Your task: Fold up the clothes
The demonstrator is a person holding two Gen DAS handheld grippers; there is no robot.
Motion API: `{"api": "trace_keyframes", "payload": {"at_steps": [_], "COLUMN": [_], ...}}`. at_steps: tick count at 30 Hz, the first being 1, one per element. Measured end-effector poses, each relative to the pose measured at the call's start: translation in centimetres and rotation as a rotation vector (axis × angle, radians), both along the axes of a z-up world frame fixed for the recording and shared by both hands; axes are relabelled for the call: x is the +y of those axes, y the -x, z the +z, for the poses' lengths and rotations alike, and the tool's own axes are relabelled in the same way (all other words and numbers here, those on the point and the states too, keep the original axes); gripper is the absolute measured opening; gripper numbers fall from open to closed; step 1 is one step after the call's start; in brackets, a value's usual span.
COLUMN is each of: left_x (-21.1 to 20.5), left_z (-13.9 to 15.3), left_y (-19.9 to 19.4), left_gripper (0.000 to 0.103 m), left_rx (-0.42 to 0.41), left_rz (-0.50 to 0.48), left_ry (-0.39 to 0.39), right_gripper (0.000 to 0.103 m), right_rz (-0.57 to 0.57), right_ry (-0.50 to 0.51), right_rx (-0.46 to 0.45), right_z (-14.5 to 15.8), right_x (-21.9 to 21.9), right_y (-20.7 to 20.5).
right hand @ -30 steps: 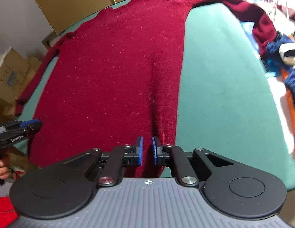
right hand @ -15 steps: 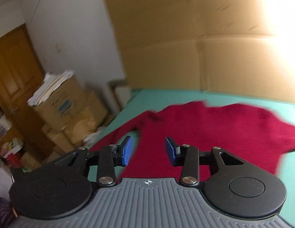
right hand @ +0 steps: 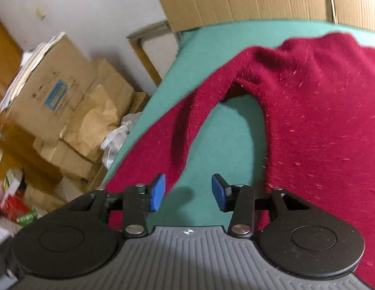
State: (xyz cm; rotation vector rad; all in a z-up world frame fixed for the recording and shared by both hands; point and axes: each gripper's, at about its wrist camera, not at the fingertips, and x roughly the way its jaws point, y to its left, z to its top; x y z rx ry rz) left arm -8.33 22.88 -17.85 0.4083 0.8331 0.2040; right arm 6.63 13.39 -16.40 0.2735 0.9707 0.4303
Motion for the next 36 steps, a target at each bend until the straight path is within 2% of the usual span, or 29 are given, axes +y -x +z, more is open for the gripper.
{"api": "trace_keyframes", "payload": {"at_steps": [2, 3, 4, 6, 8, 10, 15, 19, 23, 26, 27, 28, 30, 32, 34, 36], "left_x": [0.5, 0.9, 1.6, 3.4, 5.6, 8.1, 11.9, 12.9, 13.5, 13.8, 13.4, 13.1, 12.1, 10.0, 8.4, 6.7], "left_z": [-0.6, -0.5, 0.0, 1.7, 4.2, 7.5, 15.9, 20.7, 22.6, 22.2, 22.0, 21.8, 21.6, 21.8, 21.6, 21.2], "left_y": [-1.0, -1.5, -1.8, -2.3, -3.1, -4.0, -5.9, -7.8, -10.7, -12.8, -12.8, -12.8, -12.7, -12.3, -12.1, -11.6], "left_gripper": [0.013, 0.008, 0.007, 0.006, 0.006, 0.005, 0.005, 0.005, 0.005, 0.005, 0.004, 0.004, 0.004, 0.004, 0.004, 0.004], "left_rx": [0.011, 0.020, 0.014, -0.028, -0.087, -0.163, -0.357, -0.424, -0.404, -0.325, -0.312, -0.299, -0.277, -0.268, -0.241, -0.215], "left_rz": [-0.009, -0.006, 0.008, 0.038, 0.080, 0.116, 0.121, 0.117, 0.144, 0.203, 0.203, 0.203, 0.194, 0.144, 0.095, 0.059], "left_ry": [0.047, 0.084, 0.124, 0.219, 0.309, 0.408, 0.527, 0.608, 0.712, 0.781, 0.799, 0.817, 0.835, 0.784, 0.786, 0.780], "right_gripper": [0.047, 0.041, 0.035, 0.035, 0.045, 0.052, 0.052, 0.052, 0.052, 0.053, 0.056, 0.060, 0.060, 0.060, 0.061, 0.061], "right_rz": [-0.026, -0.022, -0.015, -0.003, -0.016, -0.052, -0.114, -0.117, -0.074, 0.000, 0.027, 0.049, 0.051, 0.038, 0.024, 0.005], "right_ry": [0.006, 0.003, -0.010, -0.076, -0.125, -0.109, -0.081, -0.041, 0.008, 0.013, -0.002, -0.029, -0.100, -0.150, -0.153, -0.213], "right_rx": [0.007, 0.011, 0.012, 0.024, 0.017, -0.015, -0.051, -0.104, -0.171, -0.205, -0.206, -0.195, -0.143, -0.100, -0.073, 0.011], "right_z": [-0.9, -1.1, -1.0, -0.6, 0.0, 0.7, 2.2, 3.4, 4.5, 5.8, 6.1, 6.4, 6.3, 6.1, 5.5, 4.2], "right_x": [0.9, 1.1, 1.1, 0.6, -0.6, -2.2, -7.1, -9.4, -10.1, -9.9, -9.7, -9.7, -9.8, -9.9, -9.6, -9.3], "right_y": [-0.7, -1.0, -1.3, -1.5, -1.3, -0.7, 0.1, 0.5, 0.0, -0.4, -0.6, -0.9, -1.7, -2.4, -2.8, -3.4]}}
